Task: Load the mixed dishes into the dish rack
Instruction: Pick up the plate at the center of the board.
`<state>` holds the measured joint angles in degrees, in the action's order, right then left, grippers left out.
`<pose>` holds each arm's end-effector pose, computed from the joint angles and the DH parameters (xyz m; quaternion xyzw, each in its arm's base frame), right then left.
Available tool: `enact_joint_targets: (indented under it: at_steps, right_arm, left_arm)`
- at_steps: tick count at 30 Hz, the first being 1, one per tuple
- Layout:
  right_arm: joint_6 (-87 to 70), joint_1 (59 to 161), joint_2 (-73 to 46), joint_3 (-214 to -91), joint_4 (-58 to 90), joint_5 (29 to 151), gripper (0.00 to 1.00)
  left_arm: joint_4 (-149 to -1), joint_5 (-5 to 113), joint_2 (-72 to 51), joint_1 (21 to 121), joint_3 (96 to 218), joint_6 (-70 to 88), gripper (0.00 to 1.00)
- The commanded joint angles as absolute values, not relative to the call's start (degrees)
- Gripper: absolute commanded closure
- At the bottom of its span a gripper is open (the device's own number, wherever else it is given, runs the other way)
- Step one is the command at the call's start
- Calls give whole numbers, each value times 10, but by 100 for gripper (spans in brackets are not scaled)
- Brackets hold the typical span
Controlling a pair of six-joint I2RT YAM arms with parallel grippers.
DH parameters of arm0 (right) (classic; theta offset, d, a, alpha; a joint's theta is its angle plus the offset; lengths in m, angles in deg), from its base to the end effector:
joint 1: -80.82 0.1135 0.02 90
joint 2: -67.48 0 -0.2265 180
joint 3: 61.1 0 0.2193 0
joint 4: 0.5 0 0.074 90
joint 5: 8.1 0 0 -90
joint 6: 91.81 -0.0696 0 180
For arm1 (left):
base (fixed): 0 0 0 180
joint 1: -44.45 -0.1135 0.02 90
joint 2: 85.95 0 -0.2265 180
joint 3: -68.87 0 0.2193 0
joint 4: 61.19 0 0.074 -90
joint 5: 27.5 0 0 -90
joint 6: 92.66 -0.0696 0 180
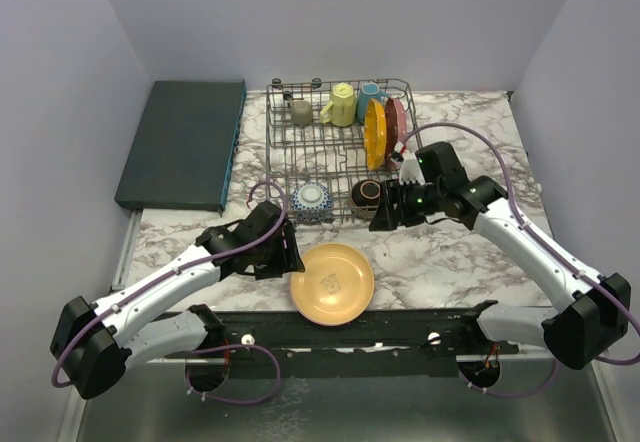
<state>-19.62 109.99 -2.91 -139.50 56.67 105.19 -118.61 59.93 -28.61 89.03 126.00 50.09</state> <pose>0.2061 0.1465 0.2531 -0.1609 0.9064 0.3097 0.2380 0.1359 -0.1383 0.1822 -0.0622 0.9581 -0.2235 0.1679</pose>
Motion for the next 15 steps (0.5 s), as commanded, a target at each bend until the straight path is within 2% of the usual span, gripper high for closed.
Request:
enact_joint_targets:
  at_steps: [1,6,15]
  right_arm:
    - [-215,1100,-16,-1347,566,1108,40]
    - [-228,1105,-11,-1306,552,1099,41]
    - [-257,1129,-33,-1262,519,1076,45]
  left_arm:
    - [-1201,577,-272,888,1236,534,39]
    - [-1200,577,-264,888,1232,540,44]
    - [-1192,570,-250,887,1228,540,62]
